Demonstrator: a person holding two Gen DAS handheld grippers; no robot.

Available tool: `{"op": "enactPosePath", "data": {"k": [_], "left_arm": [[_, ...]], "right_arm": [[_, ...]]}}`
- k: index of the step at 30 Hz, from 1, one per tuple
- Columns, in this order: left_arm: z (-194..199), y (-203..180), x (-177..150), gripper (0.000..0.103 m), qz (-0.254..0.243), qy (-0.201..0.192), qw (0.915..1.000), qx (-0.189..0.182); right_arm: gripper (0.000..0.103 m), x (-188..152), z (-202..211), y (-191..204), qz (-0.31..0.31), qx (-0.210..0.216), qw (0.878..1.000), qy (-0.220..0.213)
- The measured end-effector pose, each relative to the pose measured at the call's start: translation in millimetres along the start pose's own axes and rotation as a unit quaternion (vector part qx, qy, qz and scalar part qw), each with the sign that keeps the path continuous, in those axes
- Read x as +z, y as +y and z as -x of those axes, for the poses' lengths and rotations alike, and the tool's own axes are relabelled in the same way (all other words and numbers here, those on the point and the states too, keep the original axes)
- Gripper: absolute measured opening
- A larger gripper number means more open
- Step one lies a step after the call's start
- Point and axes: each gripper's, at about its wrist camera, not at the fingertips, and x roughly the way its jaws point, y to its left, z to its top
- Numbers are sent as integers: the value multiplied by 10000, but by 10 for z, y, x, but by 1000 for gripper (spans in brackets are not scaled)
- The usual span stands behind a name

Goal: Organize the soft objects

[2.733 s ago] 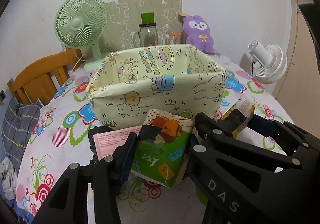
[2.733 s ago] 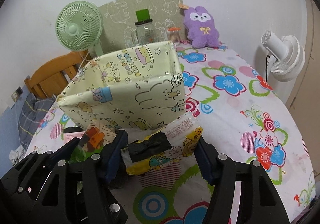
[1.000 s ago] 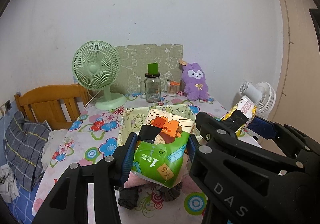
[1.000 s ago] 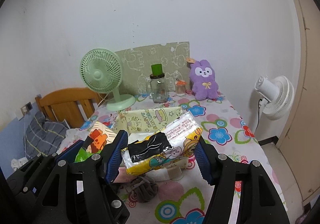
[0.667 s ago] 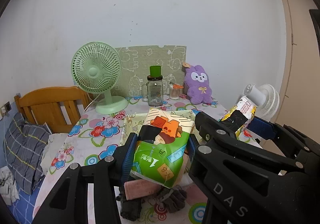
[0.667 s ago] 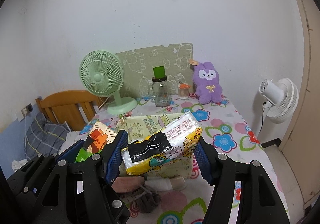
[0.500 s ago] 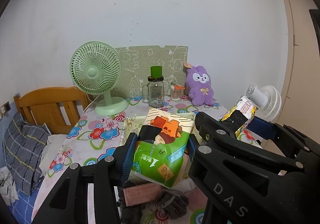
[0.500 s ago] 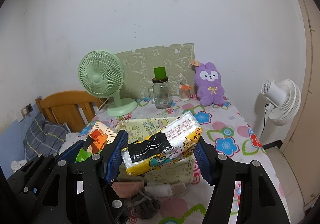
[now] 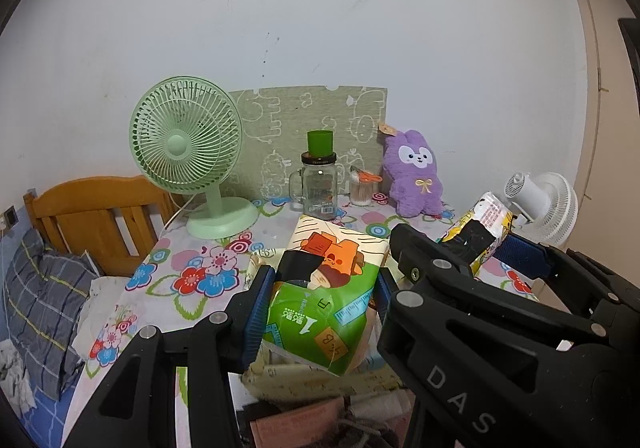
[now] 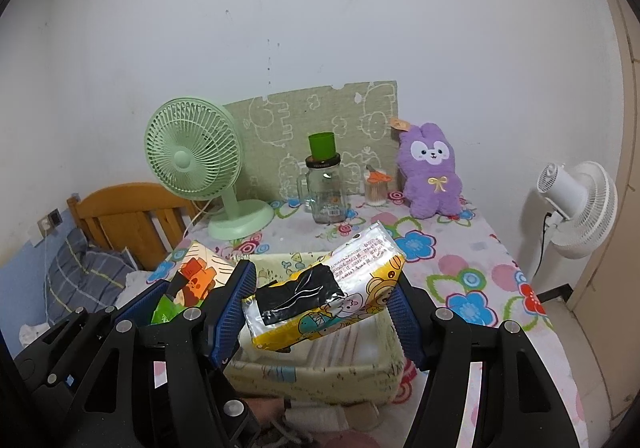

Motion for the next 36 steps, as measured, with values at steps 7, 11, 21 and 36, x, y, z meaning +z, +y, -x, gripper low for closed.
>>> {"op": "enactPosePath", "data": {"k": [7,11,21,36], "left_arm": [[-233,38,81,52,-27,81,10000,49],[-427,87,89,52,58,217,9997,-4],[-779,132,18,53,181,525,9985,-10],[-1148,205,-142,70,248,998,9945,183]], "right_arm": [[68,63,-262,-25,-73,48,9999,58],[67,87,-459,-25,-24,36,9998,179],[67,18,-812,-95,-94,93,9987,496],[68,-129,-1232,-99,-97,335,9959,840]]}}
